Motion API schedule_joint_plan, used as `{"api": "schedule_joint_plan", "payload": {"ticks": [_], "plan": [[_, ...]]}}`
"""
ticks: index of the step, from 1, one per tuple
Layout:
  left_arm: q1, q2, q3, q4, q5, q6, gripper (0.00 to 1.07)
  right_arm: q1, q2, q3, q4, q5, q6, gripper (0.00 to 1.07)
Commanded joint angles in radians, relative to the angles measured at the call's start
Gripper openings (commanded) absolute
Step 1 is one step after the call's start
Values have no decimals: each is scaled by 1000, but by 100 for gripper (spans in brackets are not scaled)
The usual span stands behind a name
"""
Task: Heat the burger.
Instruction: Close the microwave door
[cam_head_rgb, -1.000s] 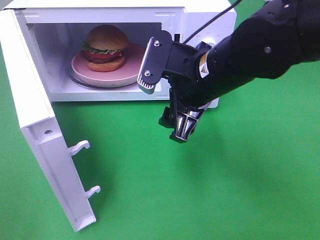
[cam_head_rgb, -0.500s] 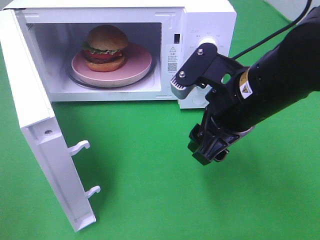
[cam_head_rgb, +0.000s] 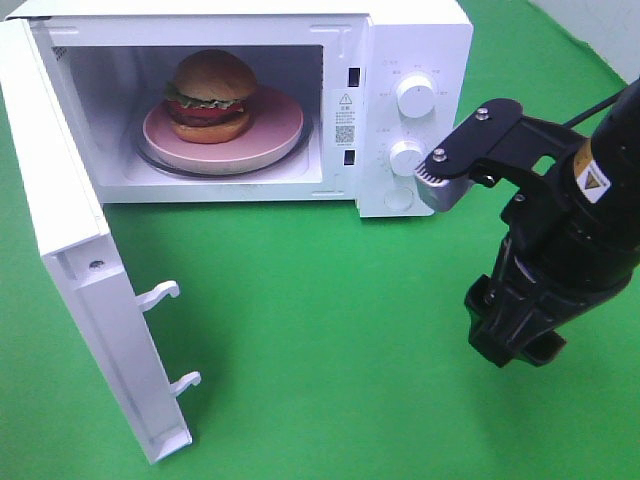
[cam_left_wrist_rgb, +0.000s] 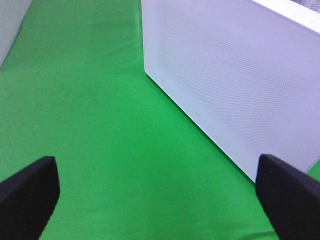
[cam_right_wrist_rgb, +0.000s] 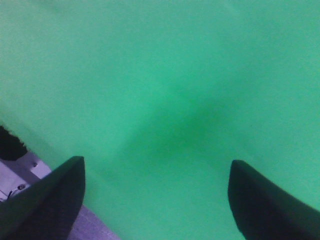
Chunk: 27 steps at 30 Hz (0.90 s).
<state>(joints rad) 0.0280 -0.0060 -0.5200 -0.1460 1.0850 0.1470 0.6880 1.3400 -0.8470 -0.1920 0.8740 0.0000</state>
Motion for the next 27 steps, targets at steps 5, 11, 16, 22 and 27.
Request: {"api": "schedule_joint_plan", "payload": {"ticks": [5,11,16,22,27], "plan": [[0,-15,3,-1,-12,-2,100,1,-90,15,33,116,13,76],[0,-15,3,-1,-12,-2,100,1,-207,87,42,134,13,76],[0,-15,3,-1,-12,-2,100,1,-298,138,41,130,25,76],[0,-15,3,-1,-12,-2,100,1,-432,203,42,108,44,76],[0,-15,3,-1,-12,-2,100,-99,-517,294,69,105,113,76]]}}
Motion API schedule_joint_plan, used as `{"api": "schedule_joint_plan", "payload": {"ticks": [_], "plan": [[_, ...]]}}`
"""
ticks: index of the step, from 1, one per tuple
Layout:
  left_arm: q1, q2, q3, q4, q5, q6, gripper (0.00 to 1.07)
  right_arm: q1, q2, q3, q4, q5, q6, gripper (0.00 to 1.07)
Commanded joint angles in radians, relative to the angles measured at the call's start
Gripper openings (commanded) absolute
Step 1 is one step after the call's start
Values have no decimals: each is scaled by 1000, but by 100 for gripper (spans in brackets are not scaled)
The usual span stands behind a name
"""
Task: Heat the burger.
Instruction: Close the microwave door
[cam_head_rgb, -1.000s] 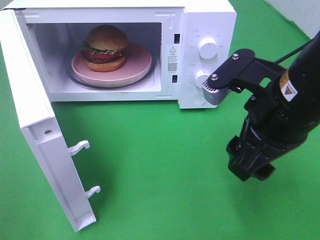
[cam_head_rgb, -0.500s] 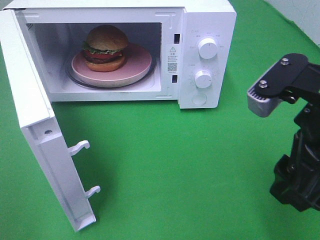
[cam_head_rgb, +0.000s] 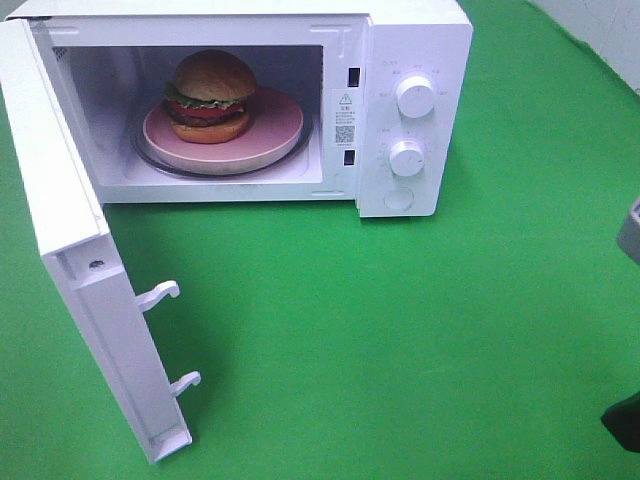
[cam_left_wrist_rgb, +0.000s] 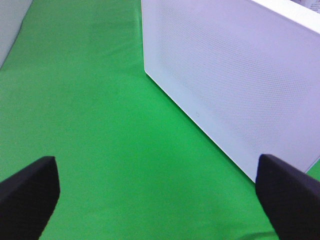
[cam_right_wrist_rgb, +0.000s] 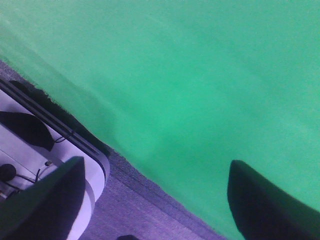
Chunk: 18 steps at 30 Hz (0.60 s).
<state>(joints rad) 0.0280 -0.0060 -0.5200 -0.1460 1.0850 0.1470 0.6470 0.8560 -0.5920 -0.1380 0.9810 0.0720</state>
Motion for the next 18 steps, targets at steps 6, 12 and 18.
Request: {"api": "schedule_joint_plan", "payload": {"ticks": [6,12,18], "plan": [[0,-15,3,-1,-12,-2,100,-172,-127,95,34,-16,65,76],[0,-15,3,-1,-12,-2,100,-276,-265,96,44,-20,61,75],[0,-15,3,-1,-12,-2,100,-403,-498,96,44,-20,61,75]]}}
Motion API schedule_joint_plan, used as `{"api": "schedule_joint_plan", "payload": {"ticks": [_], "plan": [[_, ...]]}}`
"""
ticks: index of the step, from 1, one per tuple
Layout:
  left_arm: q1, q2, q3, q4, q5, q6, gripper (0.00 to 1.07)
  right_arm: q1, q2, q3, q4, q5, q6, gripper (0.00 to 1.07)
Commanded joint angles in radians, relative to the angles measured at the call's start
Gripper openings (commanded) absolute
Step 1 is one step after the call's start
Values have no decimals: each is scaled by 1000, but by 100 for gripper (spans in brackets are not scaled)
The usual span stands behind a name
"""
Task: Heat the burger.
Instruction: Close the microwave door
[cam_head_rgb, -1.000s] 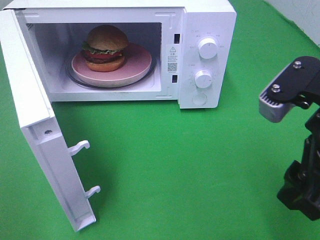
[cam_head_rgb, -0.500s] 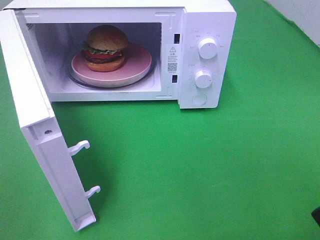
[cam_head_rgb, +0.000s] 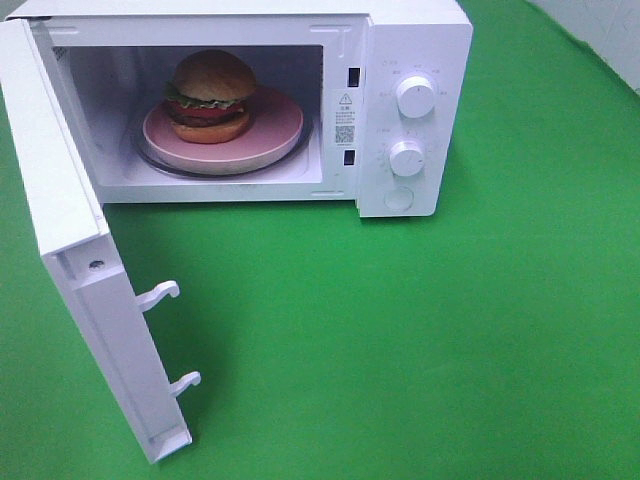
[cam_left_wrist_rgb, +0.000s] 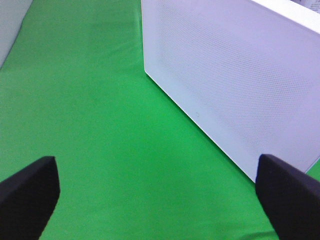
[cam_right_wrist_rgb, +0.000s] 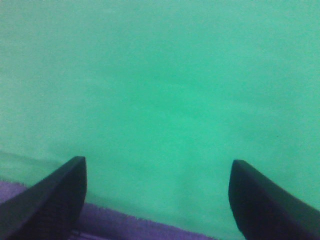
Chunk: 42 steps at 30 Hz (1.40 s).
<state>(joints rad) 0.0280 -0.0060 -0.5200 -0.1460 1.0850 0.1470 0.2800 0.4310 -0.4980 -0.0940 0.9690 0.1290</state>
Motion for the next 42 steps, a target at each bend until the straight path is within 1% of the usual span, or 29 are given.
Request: {"api": "schedule_joint_plan", "payload": {"ticks": [1,3,5,8,10,15,16,42], "plan": [[0,-15,3,-1,-12,-2,100,-36,-73,2,0,-8,4,75],[0,-15,3,-1,-12,-2,100,-46,-98,2,0,-8,4,75],[0,-15,3,-1,-12,-2,100,-95,-215,2,0,-8,4,75],[0,-15,3,-1,-12,-2,100,-104,-237,2,0,-8,4,75],[0,-15,3,-1,-12,-2,100,-144,-335,2,0,-9,4,75],[0,-15,3,-1,-12,-2,100,-174,-415,2,-1,-10,4,75],[0,-15,3,-1,-12,-2,100,-185,-458,2,-2,-10,4,75],[0,-13,3,-1,-12,-2,100,-185,-462,3,-2,-10,4,75]]}}
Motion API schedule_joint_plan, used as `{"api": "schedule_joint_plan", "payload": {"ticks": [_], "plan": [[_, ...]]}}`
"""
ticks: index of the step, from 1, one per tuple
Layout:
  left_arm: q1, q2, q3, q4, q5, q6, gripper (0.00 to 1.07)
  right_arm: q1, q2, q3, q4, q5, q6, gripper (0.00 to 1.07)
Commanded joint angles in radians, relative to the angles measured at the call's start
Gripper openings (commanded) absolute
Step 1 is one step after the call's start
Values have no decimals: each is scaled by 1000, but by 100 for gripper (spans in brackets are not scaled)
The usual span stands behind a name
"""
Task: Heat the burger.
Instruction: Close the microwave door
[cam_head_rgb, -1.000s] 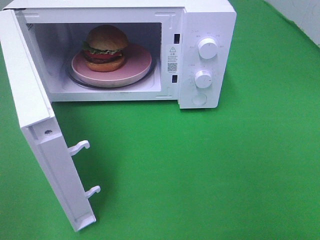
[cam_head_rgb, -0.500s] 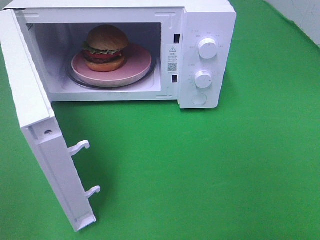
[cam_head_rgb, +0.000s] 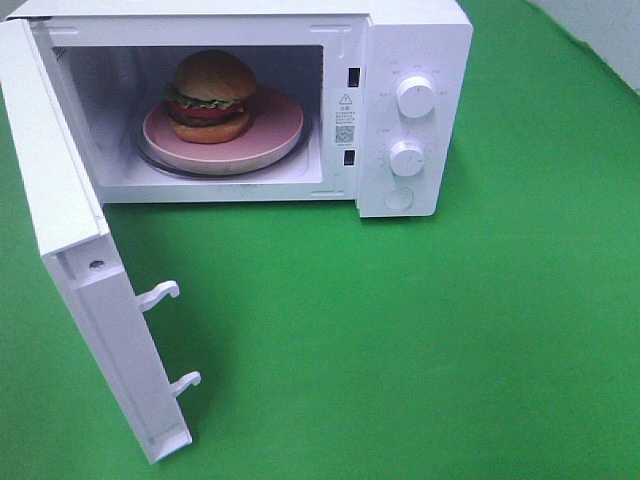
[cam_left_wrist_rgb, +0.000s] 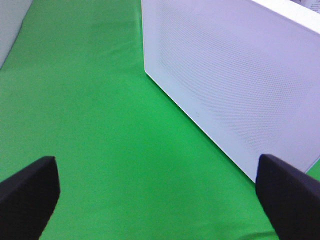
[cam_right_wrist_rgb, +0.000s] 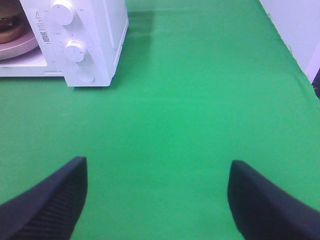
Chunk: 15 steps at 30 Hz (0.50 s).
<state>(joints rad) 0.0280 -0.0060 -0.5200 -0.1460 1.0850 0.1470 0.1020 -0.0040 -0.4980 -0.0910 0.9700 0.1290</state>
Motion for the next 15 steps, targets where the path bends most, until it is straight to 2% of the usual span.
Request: {"api": "schedule_joint_plan", "payload": {"ticks": [1,15], "plan": [[0,-13,3,-1,-12,-2,100,-7,-27,3,-5,-11,4,75],[0,-13,3,-1,-12,-2,100,-7,-27,3,-5,-11,4,74]]}}
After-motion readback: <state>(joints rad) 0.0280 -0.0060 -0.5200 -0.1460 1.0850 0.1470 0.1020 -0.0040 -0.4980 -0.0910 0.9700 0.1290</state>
